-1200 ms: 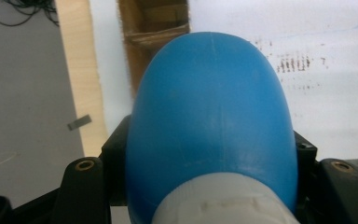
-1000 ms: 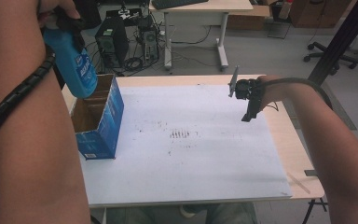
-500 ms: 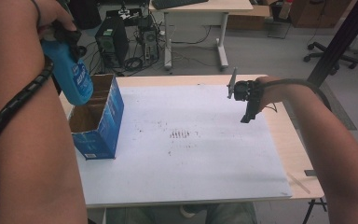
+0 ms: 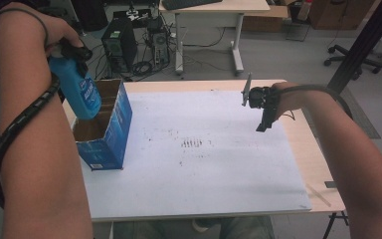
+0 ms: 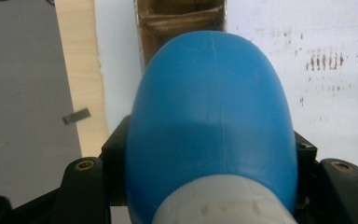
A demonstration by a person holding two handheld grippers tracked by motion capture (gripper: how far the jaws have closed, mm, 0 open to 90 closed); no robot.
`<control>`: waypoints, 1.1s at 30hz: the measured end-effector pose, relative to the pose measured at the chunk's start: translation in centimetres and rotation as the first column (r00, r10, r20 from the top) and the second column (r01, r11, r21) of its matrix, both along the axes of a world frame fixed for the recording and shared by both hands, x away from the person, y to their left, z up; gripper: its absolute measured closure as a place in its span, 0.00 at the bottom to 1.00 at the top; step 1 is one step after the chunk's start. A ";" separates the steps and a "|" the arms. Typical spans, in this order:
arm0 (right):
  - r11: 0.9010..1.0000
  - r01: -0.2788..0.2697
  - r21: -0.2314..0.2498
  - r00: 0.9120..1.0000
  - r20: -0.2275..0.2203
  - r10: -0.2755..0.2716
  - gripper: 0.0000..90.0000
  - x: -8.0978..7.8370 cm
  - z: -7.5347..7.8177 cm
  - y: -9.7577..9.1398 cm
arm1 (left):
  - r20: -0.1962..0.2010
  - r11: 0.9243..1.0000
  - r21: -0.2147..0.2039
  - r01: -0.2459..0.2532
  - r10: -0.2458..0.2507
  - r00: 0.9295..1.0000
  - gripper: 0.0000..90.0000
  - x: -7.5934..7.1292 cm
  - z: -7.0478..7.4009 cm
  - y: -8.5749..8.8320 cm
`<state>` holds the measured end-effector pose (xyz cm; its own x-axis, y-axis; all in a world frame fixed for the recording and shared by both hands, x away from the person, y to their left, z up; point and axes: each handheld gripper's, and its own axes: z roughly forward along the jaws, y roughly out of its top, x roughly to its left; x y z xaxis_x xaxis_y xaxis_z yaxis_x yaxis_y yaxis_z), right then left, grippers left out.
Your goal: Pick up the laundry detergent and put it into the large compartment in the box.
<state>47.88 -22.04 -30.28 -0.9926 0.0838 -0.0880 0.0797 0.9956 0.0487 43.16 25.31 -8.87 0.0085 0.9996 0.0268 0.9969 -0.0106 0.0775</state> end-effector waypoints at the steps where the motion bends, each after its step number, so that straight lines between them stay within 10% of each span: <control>1: 1.000 0.000 0.000 1.000 0.000 0.000 0.03 0.0 0.0 0.0 | -0.008 1.000 -0.003 0.000 0.000 1.000 0.43 0.0 -0.3 0.1; 33: 1.000 -0.002 0.001 1.000 -0.005 0.002 0.03 0.0 -0.7 0.3 | -0.097 0.999 -0.049 -0.017 0.012 0.995 0.43 1.5 -10.8 2.4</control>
